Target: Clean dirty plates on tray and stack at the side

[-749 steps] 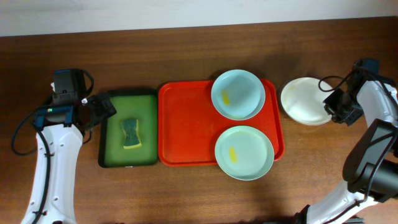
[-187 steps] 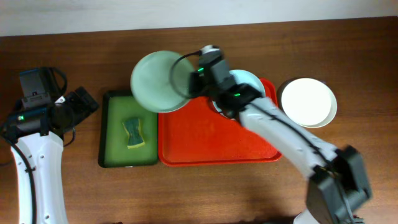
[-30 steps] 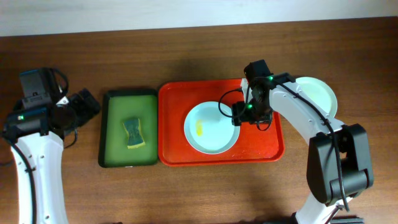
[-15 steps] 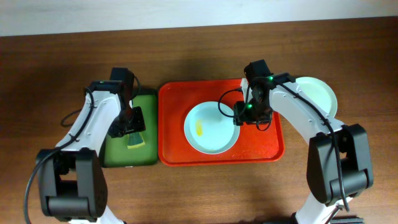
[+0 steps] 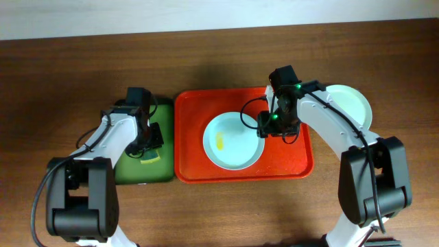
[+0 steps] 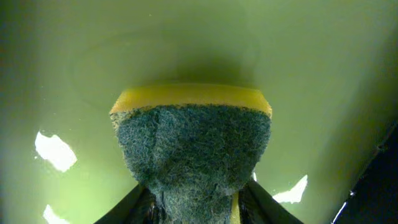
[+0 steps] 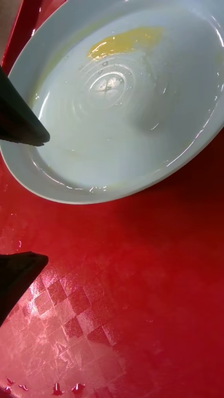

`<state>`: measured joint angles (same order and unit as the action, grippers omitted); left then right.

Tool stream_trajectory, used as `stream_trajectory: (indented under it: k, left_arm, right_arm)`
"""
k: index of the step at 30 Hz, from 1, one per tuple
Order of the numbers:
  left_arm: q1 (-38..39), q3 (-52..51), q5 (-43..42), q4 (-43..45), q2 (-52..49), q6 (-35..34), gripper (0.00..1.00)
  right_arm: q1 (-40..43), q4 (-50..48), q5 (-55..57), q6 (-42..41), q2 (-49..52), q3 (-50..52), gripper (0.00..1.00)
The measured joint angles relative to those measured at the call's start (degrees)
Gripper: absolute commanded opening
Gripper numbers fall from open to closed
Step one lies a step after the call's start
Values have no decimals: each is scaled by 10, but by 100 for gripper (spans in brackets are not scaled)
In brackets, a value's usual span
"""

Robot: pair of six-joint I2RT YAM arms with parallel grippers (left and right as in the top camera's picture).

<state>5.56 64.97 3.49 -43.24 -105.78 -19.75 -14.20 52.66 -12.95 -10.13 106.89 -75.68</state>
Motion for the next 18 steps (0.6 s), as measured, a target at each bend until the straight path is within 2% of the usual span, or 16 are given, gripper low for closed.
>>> stream_trajectory:
  k: [4, 11, 14, 15, 16, 18]
  left_arm:
    - [-22, 13, -24, -19, 0, 0, 45]
    - [-22, 35, -31, -52, 0, 7, 41]
    - [-22, 34, -30, -47, 0, 9, 22]
    - [-22, 33, -28, -45, 0, 9, 12]
    - [-22, 32, -28, -43, 0, 10, 8]
    - [-22, 32, -28, -41, 0, 11, 13]
  right_arm:
    - [0, -2, 0, 0, 0, 0, 57]
    - [0, -4, 0, 0, 0, 0, 57]
    - [0, -4, 0, 0, 0, 0, 58]
    - [0, -4, 0, 0, 0, 0, 61]
    - [0, -3, 0, 0, 0, 0, 61]
    - [0, -4, 0, 0, 0, 4, 61]
